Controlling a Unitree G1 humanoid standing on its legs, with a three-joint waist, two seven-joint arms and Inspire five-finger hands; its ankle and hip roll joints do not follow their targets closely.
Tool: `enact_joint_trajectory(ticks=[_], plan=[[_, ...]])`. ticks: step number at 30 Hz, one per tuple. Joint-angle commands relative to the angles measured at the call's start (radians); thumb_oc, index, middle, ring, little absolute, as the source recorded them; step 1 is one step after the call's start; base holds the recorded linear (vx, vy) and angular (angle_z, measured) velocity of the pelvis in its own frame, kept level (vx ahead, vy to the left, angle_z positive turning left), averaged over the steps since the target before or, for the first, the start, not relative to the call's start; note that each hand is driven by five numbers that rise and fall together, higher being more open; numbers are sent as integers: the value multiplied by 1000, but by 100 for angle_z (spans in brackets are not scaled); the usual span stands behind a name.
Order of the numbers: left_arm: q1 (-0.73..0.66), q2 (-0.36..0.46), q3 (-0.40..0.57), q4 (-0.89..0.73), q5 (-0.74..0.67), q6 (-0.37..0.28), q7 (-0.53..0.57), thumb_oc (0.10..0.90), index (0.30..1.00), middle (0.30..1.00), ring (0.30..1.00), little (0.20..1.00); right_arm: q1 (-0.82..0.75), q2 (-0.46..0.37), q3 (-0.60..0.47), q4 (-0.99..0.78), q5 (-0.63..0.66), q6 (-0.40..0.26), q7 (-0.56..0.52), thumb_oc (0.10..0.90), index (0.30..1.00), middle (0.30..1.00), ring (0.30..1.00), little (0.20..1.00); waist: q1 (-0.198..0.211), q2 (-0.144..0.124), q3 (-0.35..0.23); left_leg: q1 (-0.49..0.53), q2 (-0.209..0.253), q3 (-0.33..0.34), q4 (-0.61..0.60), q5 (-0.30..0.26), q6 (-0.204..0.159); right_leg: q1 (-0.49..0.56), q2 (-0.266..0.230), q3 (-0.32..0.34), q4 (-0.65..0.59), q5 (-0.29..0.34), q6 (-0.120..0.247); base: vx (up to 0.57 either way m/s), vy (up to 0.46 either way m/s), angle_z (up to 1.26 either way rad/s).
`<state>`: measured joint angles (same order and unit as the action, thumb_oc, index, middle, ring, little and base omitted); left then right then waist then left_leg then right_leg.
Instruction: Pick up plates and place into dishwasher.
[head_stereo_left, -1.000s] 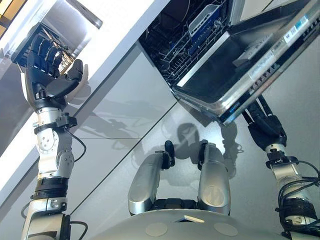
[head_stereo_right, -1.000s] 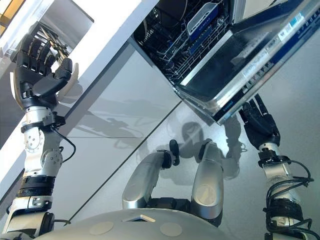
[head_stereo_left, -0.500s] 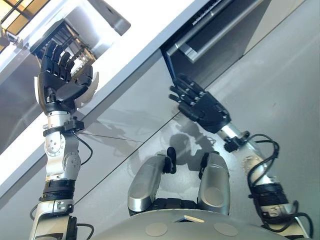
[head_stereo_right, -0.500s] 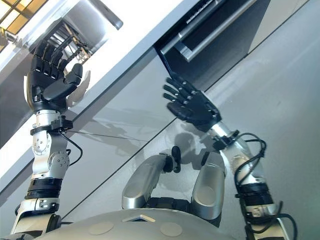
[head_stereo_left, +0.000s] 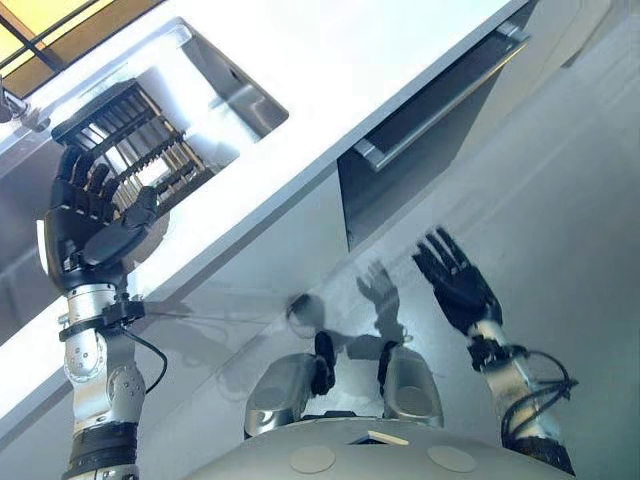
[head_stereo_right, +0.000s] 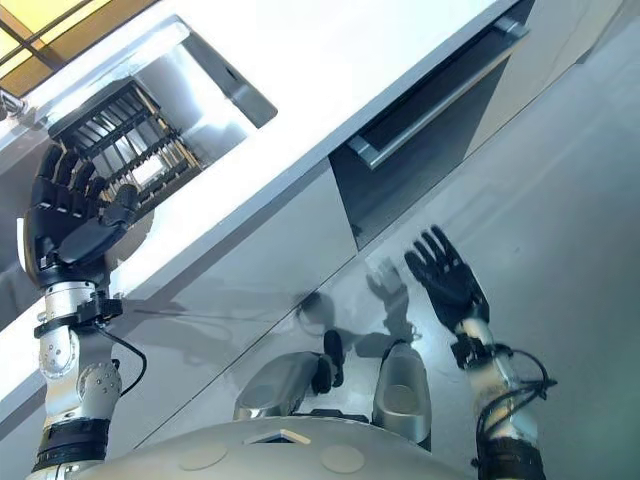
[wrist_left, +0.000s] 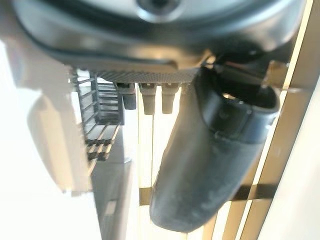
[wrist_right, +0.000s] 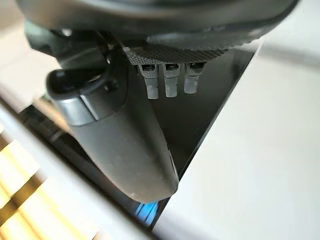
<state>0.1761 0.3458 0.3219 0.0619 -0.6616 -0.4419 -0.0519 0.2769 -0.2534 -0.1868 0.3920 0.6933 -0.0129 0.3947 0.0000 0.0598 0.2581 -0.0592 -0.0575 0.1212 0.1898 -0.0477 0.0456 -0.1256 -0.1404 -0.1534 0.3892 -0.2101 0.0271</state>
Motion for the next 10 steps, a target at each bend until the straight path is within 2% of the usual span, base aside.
enact_joint_trajectory(ticks=[1,3,6,10], plan=[[-66,62,96,-114,35,-106,-14,800,900,900,900,900,-51,6,34,40,-167,-134,-5,800,900,900,900,900,-4,-9,-74,51,-45,-10,-37,-66,12,55,37,0,-183,106,42,-97,-75,-7],[-111,67,78,-101,63,-56,1,800,900,900,900,900,-72,-10,69,146,-285,-156,-64,800,900,900,900,900,-3,-16,-88,77,-39,-8,-72,-56,3,84,49,-10,-212,110,42,-87,-86,0],[-176,87,45,-94,97,8,28,800,900,900,900,900,-106,-23,104,282,-350,-121,-127,800,900,900,900,900,0,-23,-104,110,-25,-9,-117,-48,0,118,64,-23,-238,113,43,-74,-93,7],[-252,100,9,-67,95,68,34,800,900,900,900,900,-147,-34,126,500,-451,-126,-156,800,900,900,900,900,7,-26,-117,147,-13,-12,-171,-39,-4,153,79,-38,-264,112,44,-69,-83,3]])
